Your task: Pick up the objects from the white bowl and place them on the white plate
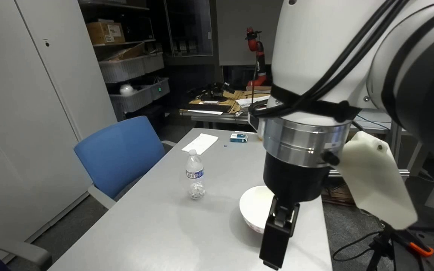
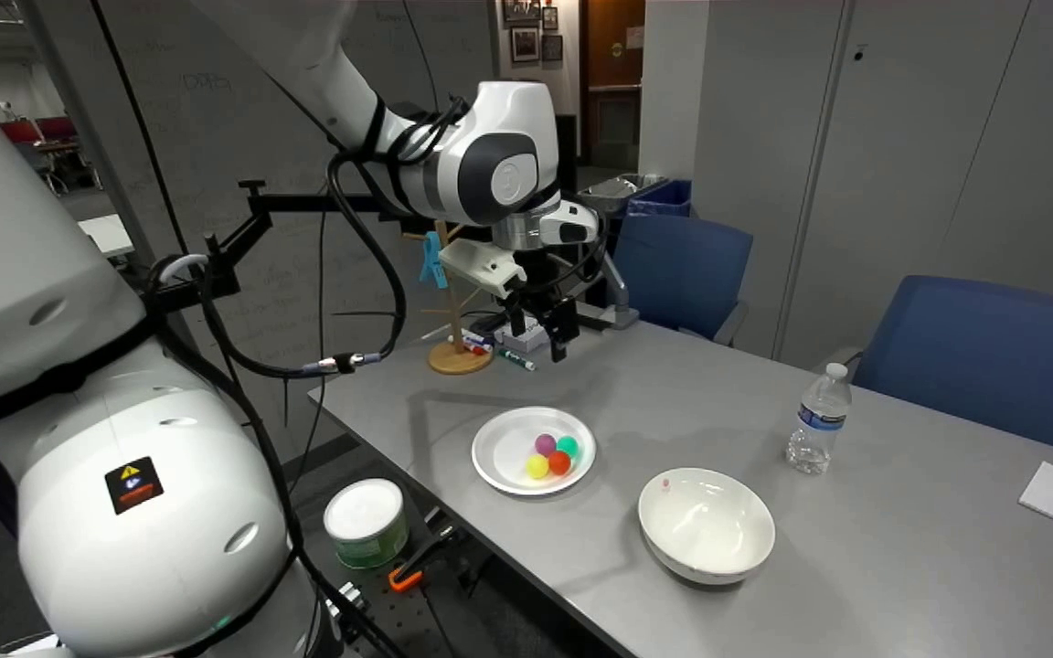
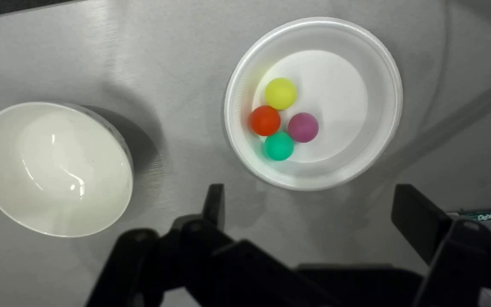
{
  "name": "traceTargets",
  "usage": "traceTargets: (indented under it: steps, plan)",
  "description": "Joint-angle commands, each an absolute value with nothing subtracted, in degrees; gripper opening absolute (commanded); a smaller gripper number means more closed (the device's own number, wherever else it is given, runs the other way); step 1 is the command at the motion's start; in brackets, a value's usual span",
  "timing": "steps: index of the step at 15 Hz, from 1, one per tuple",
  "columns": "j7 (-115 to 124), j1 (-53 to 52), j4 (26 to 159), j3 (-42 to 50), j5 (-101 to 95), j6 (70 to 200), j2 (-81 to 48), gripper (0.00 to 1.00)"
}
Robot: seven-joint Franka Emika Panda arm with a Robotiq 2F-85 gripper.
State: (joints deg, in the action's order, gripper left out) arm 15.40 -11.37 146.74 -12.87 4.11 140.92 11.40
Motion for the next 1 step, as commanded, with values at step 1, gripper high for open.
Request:
traceTargets:
  steps: [1]
  plan:
    - [15.32, -11.25, 146.71, -12.96, 4.18, 140.8, 11.45, 1.0]
